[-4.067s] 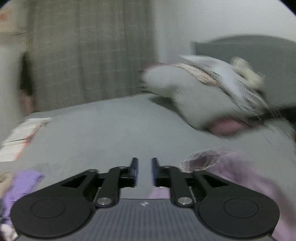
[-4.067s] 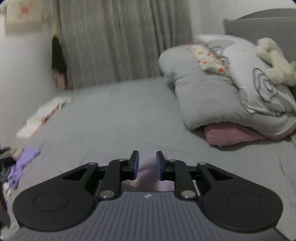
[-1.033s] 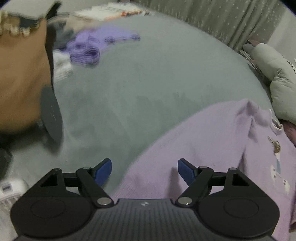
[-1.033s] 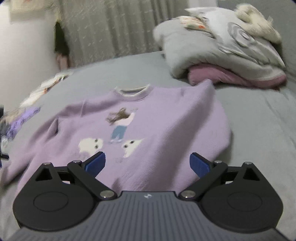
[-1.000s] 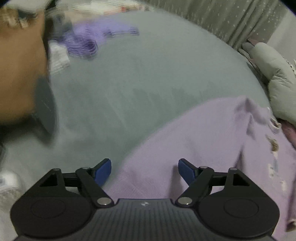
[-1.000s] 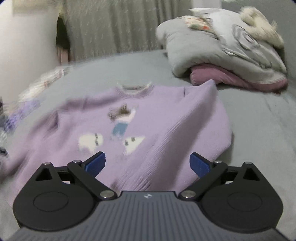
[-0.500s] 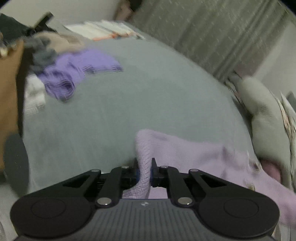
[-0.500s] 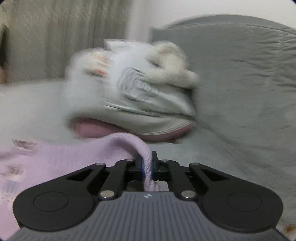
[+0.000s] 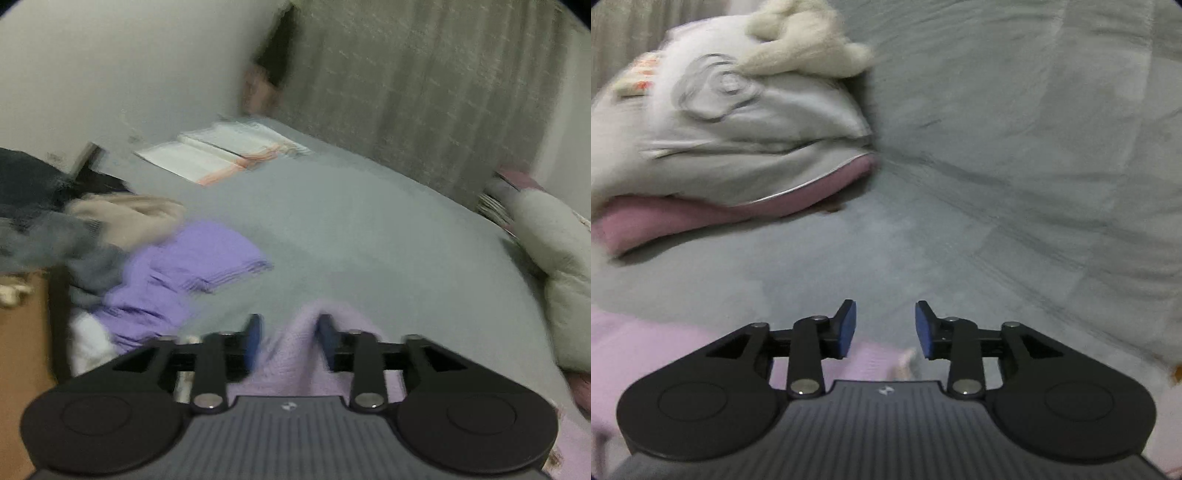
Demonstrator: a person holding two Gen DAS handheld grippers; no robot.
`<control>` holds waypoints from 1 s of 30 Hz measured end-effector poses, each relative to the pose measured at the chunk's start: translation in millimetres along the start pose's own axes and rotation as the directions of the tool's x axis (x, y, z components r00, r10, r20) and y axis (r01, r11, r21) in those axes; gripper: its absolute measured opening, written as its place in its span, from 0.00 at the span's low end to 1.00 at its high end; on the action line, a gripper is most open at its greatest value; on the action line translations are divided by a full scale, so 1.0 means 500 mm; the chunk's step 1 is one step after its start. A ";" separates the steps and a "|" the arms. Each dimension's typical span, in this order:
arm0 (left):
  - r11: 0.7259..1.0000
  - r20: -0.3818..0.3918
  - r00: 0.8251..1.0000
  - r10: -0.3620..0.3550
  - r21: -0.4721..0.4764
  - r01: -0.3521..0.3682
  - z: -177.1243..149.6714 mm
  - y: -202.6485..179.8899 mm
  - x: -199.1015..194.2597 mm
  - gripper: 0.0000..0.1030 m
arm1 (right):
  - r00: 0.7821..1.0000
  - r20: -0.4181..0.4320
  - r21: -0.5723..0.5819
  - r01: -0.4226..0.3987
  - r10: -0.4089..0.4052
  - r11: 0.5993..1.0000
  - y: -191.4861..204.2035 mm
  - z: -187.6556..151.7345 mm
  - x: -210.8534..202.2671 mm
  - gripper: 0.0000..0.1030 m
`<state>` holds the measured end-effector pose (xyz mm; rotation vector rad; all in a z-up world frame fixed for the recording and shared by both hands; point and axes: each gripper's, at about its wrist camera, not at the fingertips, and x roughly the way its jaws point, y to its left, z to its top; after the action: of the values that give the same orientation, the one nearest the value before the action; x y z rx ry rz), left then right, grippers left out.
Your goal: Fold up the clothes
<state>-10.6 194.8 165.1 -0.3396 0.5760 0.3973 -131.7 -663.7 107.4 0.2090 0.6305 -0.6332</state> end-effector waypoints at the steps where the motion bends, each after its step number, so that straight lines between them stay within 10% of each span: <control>1: 1.000 0.005 1.000 -0.001 -0.020 0.001 -0.007 0.018 -0.014 0.52 | 0.998 -0.007 0.016 -0.061 0.061 0.998 -0.003 -0.017 -0.018 0.69; 5: 0.987 -0.053 0.986 -0.157 -0.028 0.156 -0.070 0.039 -0.083 0.57 | 0.917 -0.038 0.163 -0.386 0.397 0.908 -0.010 -0.121 -0.091 0.79; 10: 0.864 -0.330 0.848 -0.415 0.150 0.481 -0.337 -0.057 -0.211 0.78 | 0.548 -0.202 0.414 -0.704 0.812 0.578 0.060 -0.301 -0.117 0.79; 12: 0.830 -0.400 0.807 -0.434 0.172 0.531 -0.408 -0.082 -0.235 0.78 | 0.496 -0.241 0.433 -0.714 0.834 0.549 0.087 -0.361 -0.129 0.79; 17: 0.777 -0.537 0.703 -0.466 0.130 0.615 -0.539 -0.116 -0.226 0.78 | 0.506 -0.246 0.416 -0.715 0.827 0.561 0.113 -0.424 -0.161 0.78; 22: 0.792 -0.515 0.683 -0.518 0.013 0.611 -0.576 -0.130 -0.204 0.85 | 0.506 -0.328 0.342 -0.723 0.798 0.600 0.164 -0.419 -0.171 0.63; 25: 0.787 -0.509 0.679 -0.528 0.005 0.617 -0.577 -0.126 -0.190 0.19 | 0.505 -0.375 0.328 -0.712 0.777 0.621 0.195 -0.419 -0.149 0.25; 27: 0.784 -0.512 0.658 -0.553 -0.051 0.619 -0.578 -0.115 -0.179 0.11 | 0.522 -0.403 0.295 -0.703 0.752 0.647 0.208 -0.424 -0.151 0.10; 30: 0.768 -0.476 0.676 -0.563 0.001 0.640 -0.562 -0.125 -0.216 0.09 | 0.546 -0.396 0.260 -0.705 0.738 0.660 0.210 -0.402 -0.163 0.08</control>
<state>-193.2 -5.0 19.1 -0.4428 0.9057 -0.4002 -216.3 -467.1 -3.2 0.6746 0.9140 0.2402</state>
